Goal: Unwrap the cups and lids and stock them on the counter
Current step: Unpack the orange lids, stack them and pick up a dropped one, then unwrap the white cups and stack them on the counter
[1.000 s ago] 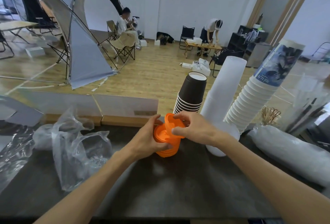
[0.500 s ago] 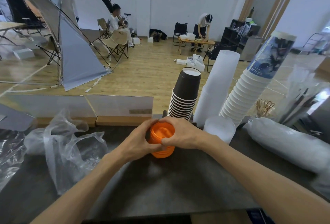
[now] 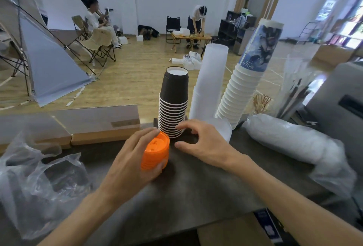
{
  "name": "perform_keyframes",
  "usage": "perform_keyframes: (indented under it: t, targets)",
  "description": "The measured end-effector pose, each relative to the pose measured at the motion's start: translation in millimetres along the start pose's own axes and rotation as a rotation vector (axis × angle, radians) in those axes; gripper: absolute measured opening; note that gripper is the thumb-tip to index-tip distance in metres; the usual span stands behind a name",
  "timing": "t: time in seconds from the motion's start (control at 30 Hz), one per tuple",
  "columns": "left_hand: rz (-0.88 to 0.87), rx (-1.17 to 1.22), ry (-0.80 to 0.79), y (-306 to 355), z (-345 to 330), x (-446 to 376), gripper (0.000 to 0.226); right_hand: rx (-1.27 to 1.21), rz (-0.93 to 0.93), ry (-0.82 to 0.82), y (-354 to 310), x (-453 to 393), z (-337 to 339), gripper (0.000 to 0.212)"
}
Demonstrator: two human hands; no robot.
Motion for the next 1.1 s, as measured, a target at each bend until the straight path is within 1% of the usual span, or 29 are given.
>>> perform_keyframes:
  t: [0.13,0.17,0.2,0.23,0.3,0.37,0.4,0.47,0.53,0.6,0.67,0.73,0.83,0.9,0.97,1.0,1.03,1.1]
  targets:
    - [-0.157,0.045,-0.034,62,-33,-8,0.058,0.043,-0.129,0.093,17,49,38,0.036]
    - [-0.166,0.042,-0.052,76,-45,-12,0.056,0.057,-0.177,0.128,25,61,47,0.034]
    - [-0.139,0.038,-0.069,86,-57,-17,0.058,0.065,-0.225,0.179,34,73,56,0.033]
    - [-0.071,0.04,-0.088,92,-71,-23,0.062,0.057,-0.275,0.243,43,84,63,0.032]
    - [0.149,0.059,-0.121,94,-99,-36,0.074,-0.002,-0.394,0.347,60,98,74,0.033]
    - [0.353,0.062,-0.142,86,-124,-46,0.087,-0.126,-0.521,0.339,77,101,72,0.042]
    - [0.426,0.062,-0.156,80,-134,-49,0.092,-0.225,-0.569,0.312,84,99,68,0.046]
    - [0.548,0.088,-0.197,69,-151,-51,0.1,-0.461,-0.619,0.28,96,88,59,0.046]
    - [0.612,0.153,-0.237,62,-161,-49,0.107,-0.64,-0.619,0.254,103,77,48,0.041]
    - [0.619,0.23,-0.228,59,-162,-44,0.107,-0.708,-0.614,0.244,105,70,37,0.043]
    - [0.61,0.276,-0.163,60,-153,-37,0.097,-0.695,-0.611,0.24,101,66,28,0.042]
    - [0.597,0.294,-0.063,58,-142,-29,0.086,-0.686,-0.596,0.229,97,62,18,0.041]
    - [0.625,0.257,0.071,57,-127,-13,0.084,-0.672,-0.567,0.182,88,55,4,0.044]
    - [0.656,0.269,0.086,53,-129,-6,0.087,-0.661,-0.561,0.17,86,53,-2,0.046]
    - [0.713,0.291,0.054,52,-132,-2,0.092,-0.65,-0.551,0.181,85,56,-1,0.049]
    - [0.737,0.289,0.053,54,-134,1,0.091,-0.636,-0.541,0.19,86,59,3,0.05]
    - [0.755,0.283,0.062,54,-138,4,0.087,-0.612,-0.527,0.196,87,64,9,0.052]
    - [0.82,0.215,0.094,59,-147,20,0.067,-0.539,-0.497,0.201,92,80,27,0.053]
Point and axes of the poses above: each hand's wrist, its own x-axis away from the middle knuckle, its own z-axis out of the back of the hand, y = z × x, the point moved 4 cm from there along -x, towards the middle knuckle, and after that the axes turned 14 degrees about z, right-handed, at the moved point
